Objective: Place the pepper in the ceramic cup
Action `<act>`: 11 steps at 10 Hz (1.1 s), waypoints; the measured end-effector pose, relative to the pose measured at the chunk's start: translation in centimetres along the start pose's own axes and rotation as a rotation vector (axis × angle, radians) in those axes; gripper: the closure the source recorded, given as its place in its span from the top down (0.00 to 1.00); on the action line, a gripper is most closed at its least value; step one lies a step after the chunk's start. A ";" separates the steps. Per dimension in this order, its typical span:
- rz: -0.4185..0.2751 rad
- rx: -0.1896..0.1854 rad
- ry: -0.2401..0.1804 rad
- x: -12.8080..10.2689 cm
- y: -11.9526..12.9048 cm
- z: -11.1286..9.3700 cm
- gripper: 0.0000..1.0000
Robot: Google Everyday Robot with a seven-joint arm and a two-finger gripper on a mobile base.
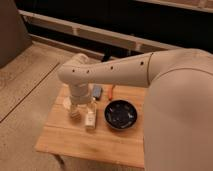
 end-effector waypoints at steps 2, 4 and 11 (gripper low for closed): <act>0.000 0.000 0.000 0.0 0.0 0.0 0.65; 0.010 0.000 -0.007 -0.2 0.1 -0.1 0.65; 0.214 0.121 -0.147 -6.9 -11.9 -0.3 0.65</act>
